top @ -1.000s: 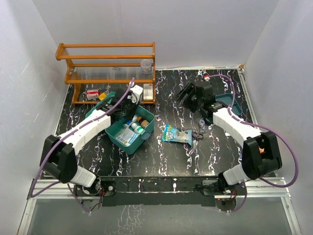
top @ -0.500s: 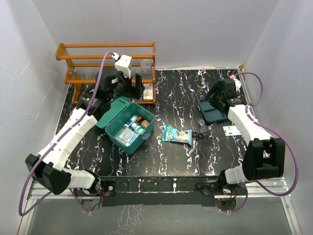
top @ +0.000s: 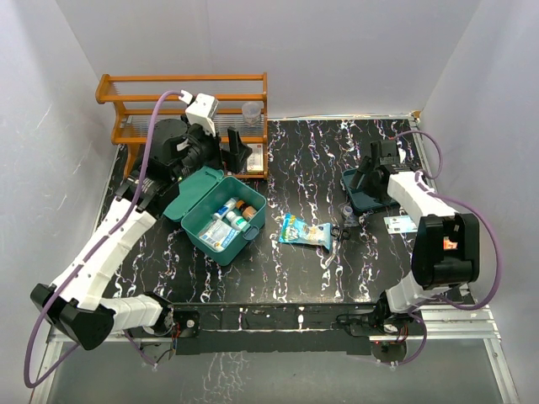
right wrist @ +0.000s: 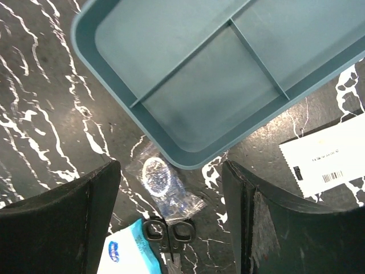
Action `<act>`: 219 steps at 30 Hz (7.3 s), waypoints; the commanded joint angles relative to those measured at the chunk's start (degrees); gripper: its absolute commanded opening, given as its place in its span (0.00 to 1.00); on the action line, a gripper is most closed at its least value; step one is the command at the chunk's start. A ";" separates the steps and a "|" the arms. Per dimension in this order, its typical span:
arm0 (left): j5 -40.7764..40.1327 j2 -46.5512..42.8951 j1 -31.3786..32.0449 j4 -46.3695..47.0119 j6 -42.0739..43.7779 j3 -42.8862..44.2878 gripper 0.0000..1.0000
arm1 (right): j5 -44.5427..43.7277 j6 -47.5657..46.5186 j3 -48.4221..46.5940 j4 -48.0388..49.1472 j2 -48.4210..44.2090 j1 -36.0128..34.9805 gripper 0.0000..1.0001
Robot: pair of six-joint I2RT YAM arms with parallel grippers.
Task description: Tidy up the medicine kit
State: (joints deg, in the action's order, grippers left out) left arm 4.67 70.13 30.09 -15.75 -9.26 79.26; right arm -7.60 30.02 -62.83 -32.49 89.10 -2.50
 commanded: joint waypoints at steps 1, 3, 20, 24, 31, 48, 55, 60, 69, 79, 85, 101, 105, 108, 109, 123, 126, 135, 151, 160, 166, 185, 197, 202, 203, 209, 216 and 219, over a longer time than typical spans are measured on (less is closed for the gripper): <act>4.12 -1.91 -0.21 2.15 -0.45 -0.84 0.99 | -1.15 -3.71 -3.85 -0.81 2.57 0.14 0.68; 4.86 -1.84 -0.24 2.65 -0.90 -1.14 0.99 | -1.01 -4.99 -5.13 -1.37 4.18 0.18 0.67; 8.17 -1.07 -0.27 3.68 -2.54 -2.52 0.99 | 11.52 5.69 1.28 -3.83 -1.31 -12.39 0.62; 8.73 -0.69 -0.29 3.88 -2.87 -2.49 0.99 | 12.72 7.47 5.48 -3.96 -2.07 -15.92 0.62; 8.87 -0.56 -0.20 4.03 -2.96 -2.71 0.99 | 13.34 5.25 8.24 -4.45 -0.22 -17.39 0.57; 8.69 0.48 -0.28 3.91 -4.48 -2.50 0.99 | 10.14 4.09 9.34 1.90 3.91 -18.57 0.07; 12.73 3.23 -0.21 2.38 -6.17 -1.60 0.99 | 10.35 0.35 5.96 4.80 -7.30 -18.56 0.00; 16.98 6.96 -0.24 -0.60 -6.30 1.63 0.99 | 12.22 -7.55 2.17 6.81 -11.79 -18.55 0.00; 26.86 14.82 -0.25 -7.63 -7.17 9.48 0.99 | 26.80 -25.64 -7.87 9.56 -13.51 -18.63 0.00; 27.62 18.80 -0.25 -16.77 -5.93 15.87 0.95 | 38.90 -38.97 -20.94 5.87 -7.73 -21.58 0.00; 28.66 19.43 -0.21 -19.58 -5.81 17.98 0.90 | 40.59 -42.99 -29.98 -2.06 -1.90 -24.05 0.00; 23.62 19.51 -0.23 -26.53 -5.06 15.58 0.68 | 47.08 -47.37 -37.42 -7.62 3.47 -26.24 0.00; 24.64 18.20 -0.24 -24.75 -5.49 12.91 0.62 | 49.60 -46.22 -38.20 -6.64 4.40 -26.24 0.00; 24.22 16.76 -0.26 -24.34 -5.21 11.30 0.48 | 51.32 -44.33 -38.40 -5.12 5.12 -26.24 0.00; 23.69 16.30 -0.26 -24.19 -5.28 10.72 0.43 | 52.08 -43.43 -38.47 -4.61 5.42 -26.24 0.00; 10.51 2.01 -1.93 -17.99 -16.50 -2.93 0.13 | 39.57 -12.23 -20.27 24.18 -1.74 -26.24 0.69; 5.91 -1.17 -3.27 -20.37 -21.30 -5.07 0.13 | 40.47 -2.74 -16.69 30.15 -1.33 -26.24 0.69; 7.55 -8.89 -10.56 -12.51 -33.76 -13.59 0.13 | 50.86 19.15 -14.28 46.79 6.50 -29.80 0.70; 17.23 -17.56 -12.86 5.89 -43.47 -24.90 0.16 | 53.79 33.84 -7.67 67.47 9.59 -33.87 0.23; 11.07 -20.19 -12.95 -1.76 -39.77 -22.91 0.46 | 48.03 27.70 -9.94 59.56 9.32 -34.06 0.00; -14.95 -20.27 -12.90 -25.97 -36.47 -12.82 0.76 | 39.71 7.09 -17.87 35.64 12.12 -36.52 0.00; -29.77 -14.43 -12.95 -26.64 -23.94 0.49 0.81 | 32.70 -16.14 -40.29 -1.33 24.30 -45.22 0.00; -28.50 -13.30 -12.94 -23.57 -23.11 -1.47 0.82 | 37.66 -17.79 -48.82 -13.72 29.94 -45.30 0.00; -28.20 -12.90 -12.95 -23.84 -23.33 -1.76 0.82 | 39.03 -16.59 -48.13 -13.28 30.42 -45.54 0.00; -28.08 -12.80 -12.95 -23.88 -23.43 -1.89 0.82 | 38.83 -16.31 -47.80 -12.75 30.47 -45.80 0.00; -27.47 -12.52 -12.93 -24.00 -23.54 -2.18 0.82 | 38.27 -14.98 -48.14 -10.85 32.62 -46.64 0.00; -26.70 -12.55 -12.95 -23.39 -22.93 -2.30 0.82 | 37.43 -15.36 -50.57 -12.06 35.51 -47.68 0.00; -26.64 -12.72 -12.94 -23.29 -22.90 -2.44 0.82 | 36.42 -14.98 -50.49 -12.49 35.95 -47.76 0.00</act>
State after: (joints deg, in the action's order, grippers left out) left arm -22.41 57.78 17.34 -40.29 -33.01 77.49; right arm 29.04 14.52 -110.24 -43.99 125.08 -49.82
